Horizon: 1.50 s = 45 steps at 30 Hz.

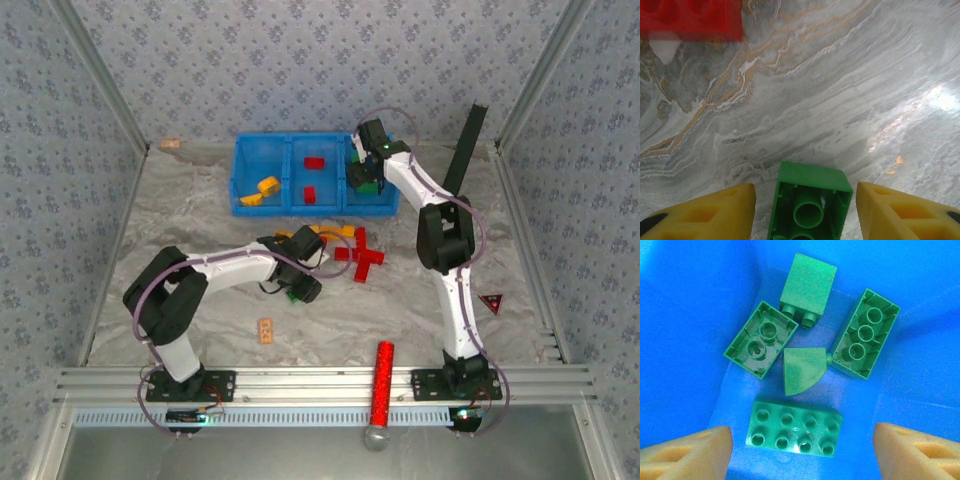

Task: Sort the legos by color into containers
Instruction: Pick up the lego from the center of the table, then place the lego in the container.

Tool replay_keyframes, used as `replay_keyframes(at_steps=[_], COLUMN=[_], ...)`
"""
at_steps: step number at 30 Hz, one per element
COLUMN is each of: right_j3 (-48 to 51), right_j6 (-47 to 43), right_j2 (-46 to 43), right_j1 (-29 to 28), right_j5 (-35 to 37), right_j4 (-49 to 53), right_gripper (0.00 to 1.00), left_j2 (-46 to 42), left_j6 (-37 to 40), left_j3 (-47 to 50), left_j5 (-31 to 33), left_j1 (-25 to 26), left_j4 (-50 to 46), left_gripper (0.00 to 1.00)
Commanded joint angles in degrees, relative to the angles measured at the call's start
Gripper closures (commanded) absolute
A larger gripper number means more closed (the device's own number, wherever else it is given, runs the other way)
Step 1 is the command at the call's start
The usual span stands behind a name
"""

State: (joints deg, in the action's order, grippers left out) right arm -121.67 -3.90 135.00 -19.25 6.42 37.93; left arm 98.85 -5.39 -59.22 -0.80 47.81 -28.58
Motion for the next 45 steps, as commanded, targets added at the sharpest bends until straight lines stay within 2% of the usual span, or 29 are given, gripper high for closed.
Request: replay_keyframes(at_steps=[1, 6, 12, 17, 21, 25, 35, 38, 42, 45], right_j3=[-0.3, 0.2, 4.0, 13.4, 23.7, 35.9, 58.7, 63.5, 69.3, 72.8], right_j6=[-1.5, -1.1, -0.6, 2.4, 5.8, 9.6, 24.8, 26.7, 25.7, 27.4], right_j2=[-2.8, -4.9, -10.5, -19.9, -28.6, -38.0, -57.3, -62.5, -68.2, -71.1], right_j1=[-0.3, -0.7, -0.9, -0.7, -0.2, 0.2, 1.8, 1.6, 0.7, -0.7], right_j5=[-1.9, -1.2, 0.1, 1.4, 2.3, 1.9, 3.3, 4.1, 0.3, -0.5], right_j4=[1.0, 1.3, 1.3, 0.1, -1.8, -6.4, -8.7, -7.0, -7.1, -6.3], right_gripper=[0.23, 0.25, 0.32, 0.30, 0.27, 0.21, 0.16, 0.15, 0.12, 0.14], left_j2=[1.4, 1.9, 1.4, 0.7, 1.2, 3.8, 18.0, 24.1, 32.0, 39.1], left_j6=[-0.8, -1.8, -3.4, -2.8, -2.1, -1.4, -4.4, -5.0, -4.2, -3.5], left_j3=[-1.8, -1.2, -1.0, -7.3, -15.5, -26.4, -51.3, -60.0, -72.0, -83.2], left_j5=[0.0, -0.4, -0.5, 1.5, -1.0, -2.5, -0.2, 1.4, 9.8, 12.3], left_j1=[0.4, 0.5, 0.4, 0.2, -1.4, -2.6, -4.4, -4.4, -2.8, -2.0], left_j4=[-4.4, -6.2, -7.2, -9.7, -10.0, -11.5, -4.8, -4.3, -6.1, -9.8], left_gripper=[0.45, 0.53, 0.72, 0.78, 0.78, 0.79, 0.80, 0.81, 0.81, 0.81])
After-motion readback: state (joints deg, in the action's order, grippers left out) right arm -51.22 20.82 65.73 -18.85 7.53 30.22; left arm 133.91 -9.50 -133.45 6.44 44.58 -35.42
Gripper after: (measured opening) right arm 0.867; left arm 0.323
